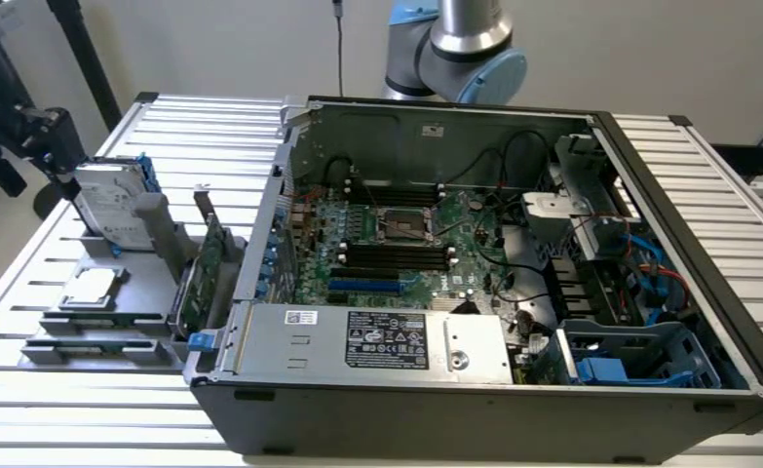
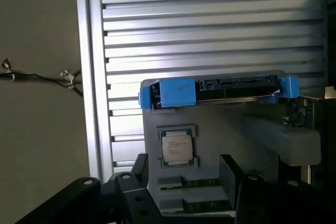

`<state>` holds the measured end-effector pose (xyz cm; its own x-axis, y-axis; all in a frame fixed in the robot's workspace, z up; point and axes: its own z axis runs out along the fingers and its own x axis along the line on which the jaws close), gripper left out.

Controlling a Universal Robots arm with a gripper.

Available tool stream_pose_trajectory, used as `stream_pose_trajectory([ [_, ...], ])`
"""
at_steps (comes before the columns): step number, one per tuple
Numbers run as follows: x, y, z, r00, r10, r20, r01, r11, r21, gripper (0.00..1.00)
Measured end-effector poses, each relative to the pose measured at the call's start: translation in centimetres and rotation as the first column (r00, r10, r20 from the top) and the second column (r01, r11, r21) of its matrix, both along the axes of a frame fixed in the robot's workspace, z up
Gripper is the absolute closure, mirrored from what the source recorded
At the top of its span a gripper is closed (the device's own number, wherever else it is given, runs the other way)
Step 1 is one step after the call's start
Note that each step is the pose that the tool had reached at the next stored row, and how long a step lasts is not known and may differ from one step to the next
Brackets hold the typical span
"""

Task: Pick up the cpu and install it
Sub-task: 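Pick up the cpu and move it towards the insertion slot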

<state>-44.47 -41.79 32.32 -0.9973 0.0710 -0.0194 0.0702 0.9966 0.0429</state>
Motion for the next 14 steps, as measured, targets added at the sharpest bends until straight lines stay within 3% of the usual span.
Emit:
stream_pose_trajectory([
  [7,0.0,-1.19,-1.28,1.0,0.0,0.0,0.0,1.0,0.0,0.35],
  [14,0.0,-1.34,-2.55,1.0,0.0,0.0,0.0,1.0,-0.0001,0.35],
])
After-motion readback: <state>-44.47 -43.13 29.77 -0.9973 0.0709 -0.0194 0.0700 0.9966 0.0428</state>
